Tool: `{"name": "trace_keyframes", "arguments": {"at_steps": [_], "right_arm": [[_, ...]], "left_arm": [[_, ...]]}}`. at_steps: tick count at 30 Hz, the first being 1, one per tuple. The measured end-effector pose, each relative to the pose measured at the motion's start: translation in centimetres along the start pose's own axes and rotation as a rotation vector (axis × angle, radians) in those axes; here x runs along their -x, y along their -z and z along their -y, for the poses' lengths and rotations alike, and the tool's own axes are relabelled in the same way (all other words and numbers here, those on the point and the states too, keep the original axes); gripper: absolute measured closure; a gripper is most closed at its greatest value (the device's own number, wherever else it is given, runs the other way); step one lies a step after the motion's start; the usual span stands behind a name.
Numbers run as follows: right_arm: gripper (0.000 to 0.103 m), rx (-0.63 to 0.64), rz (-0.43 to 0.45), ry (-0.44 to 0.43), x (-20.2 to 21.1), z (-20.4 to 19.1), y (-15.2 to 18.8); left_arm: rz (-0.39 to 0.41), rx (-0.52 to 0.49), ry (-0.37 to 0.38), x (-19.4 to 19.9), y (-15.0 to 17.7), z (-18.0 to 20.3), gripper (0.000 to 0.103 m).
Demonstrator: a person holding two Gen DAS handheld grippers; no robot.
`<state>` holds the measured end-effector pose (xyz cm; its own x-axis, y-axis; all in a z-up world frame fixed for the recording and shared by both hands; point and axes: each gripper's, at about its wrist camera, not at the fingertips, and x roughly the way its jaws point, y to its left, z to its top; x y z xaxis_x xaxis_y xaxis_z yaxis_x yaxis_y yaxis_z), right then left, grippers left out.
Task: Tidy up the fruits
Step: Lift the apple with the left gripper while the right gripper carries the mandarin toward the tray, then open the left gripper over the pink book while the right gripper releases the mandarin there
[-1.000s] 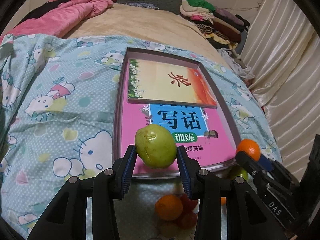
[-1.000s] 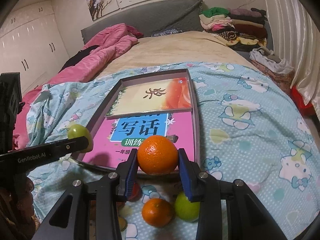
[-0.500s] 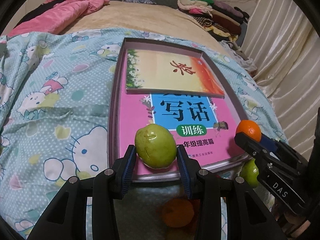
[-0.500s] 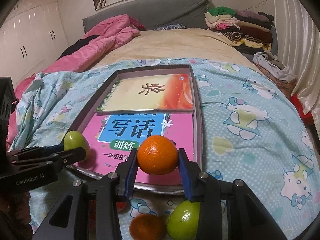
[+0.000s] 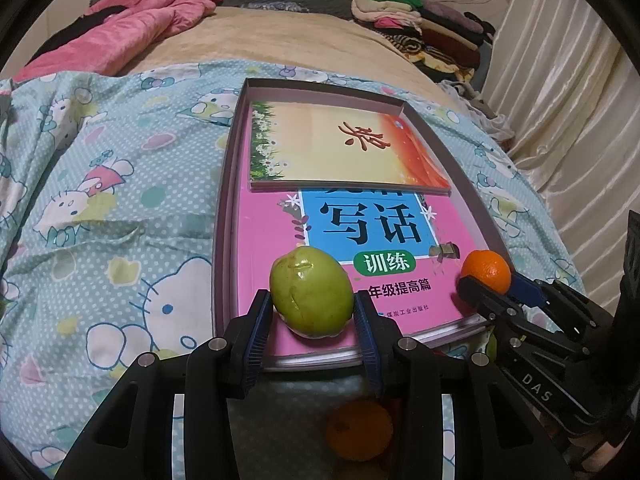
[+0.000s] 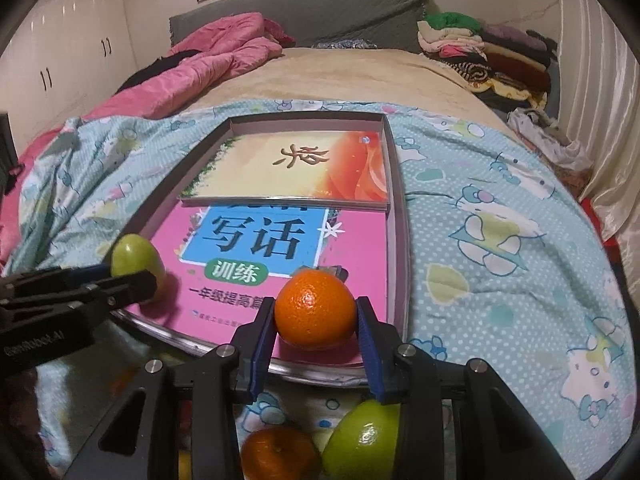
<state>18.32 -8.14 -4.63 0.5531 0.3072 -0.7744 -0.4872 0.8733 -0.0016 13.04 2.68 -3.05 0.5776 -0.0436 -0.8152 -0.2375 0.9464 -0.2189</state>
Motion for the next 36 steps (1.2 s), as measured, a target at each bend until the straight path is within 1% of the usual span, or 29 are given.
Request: {"name": "trace_keyframes", "arguments": {"at_steps": [10, 17, 21, 29, 33, 36], "right_arm": [[0.063, 0.011, 0.008, 0.010, 0.0, 0.0, 0.2], [0.062, -0.013, 0.021, -0.013, 0.2, 0.3, 0.2], [0.057, -0.024, 0.023, -0.027, 0.3, 0.3, 0.2], [0.055, -0.023, 0.042, -0.020, 0.6, 0.3, 0.2], [0.046, -0.030, 0.059, -0.019, 0.9, 0.4, 0.1], [0.046, -0.040, 0.066, -0.016, 1.0, 0.6, 0.0]], "left_arm": [[0.000, -0.001, 0.000, 0.0, 0.1, 0.0, 0.060], [0.000, 0.002, 0.002, 0.0, 0.1, 0.0, 0.060], [-0.001, 0.000, 0.001, 0.0, 0.0, 0.0, 0.060], [0.002, 0.008, -0.001, 0.2, -0.1, -0.2, 0.060], [0.006, 0.015, 0.001, 0.3, -0.2, -0.4, 0.060], [0.032, 0.011, 0.002, 0.8, -0.3, -0.4, 0.060]]}}
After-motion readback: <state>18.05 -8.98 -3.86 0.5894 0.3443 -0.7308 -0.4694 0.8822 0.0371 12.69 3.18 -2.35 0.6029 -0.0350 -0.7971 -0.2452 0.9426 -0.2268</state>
